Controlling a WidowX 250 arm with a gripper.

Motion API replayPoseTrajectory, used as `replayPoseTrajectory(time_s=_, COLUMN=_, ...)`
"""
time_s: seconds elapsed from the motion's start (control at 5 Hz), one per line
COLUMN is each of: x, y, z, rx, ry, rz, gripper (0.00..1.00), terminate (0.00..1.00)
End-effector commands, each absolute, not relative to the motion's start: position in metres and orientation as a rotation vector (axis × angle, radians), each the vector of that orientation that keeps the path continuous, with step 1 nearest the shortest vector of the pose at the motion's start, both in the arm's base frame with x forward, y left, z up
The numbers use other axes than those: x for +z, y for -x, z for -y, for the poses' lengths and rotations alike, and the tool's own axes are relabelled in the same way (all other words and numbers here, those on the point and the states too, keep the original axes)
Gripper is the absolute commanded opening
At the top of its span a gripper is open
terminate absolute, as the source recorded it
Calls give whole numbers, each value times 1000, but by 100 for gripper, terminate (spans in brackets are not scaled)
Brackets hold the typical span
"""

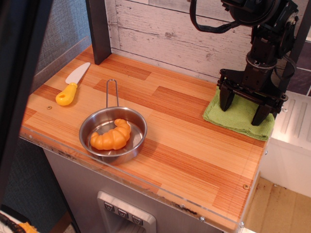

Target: Move the green cloth to the far right corner of the table

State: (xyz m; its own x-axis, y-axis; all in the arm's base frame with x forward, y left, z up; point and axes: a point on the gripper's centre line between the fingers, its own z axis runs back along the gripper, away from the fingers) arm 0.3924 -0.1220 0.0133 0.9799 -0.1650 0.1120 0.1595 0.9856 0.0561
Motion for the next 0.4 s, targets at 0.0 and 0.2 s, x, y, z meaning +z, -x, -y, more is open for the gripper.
replayPoseTrajectory(time_s=0.0, x=77, y=-407, z=123, rx=-151, ry=54, rz=235, gripper=100, terminate=0)
replayPoseTrajectory(time_s=0.2, x=114, y=-401, z=117, rx=-203, ry=76, rz=283, gripper=100, terminate=0)
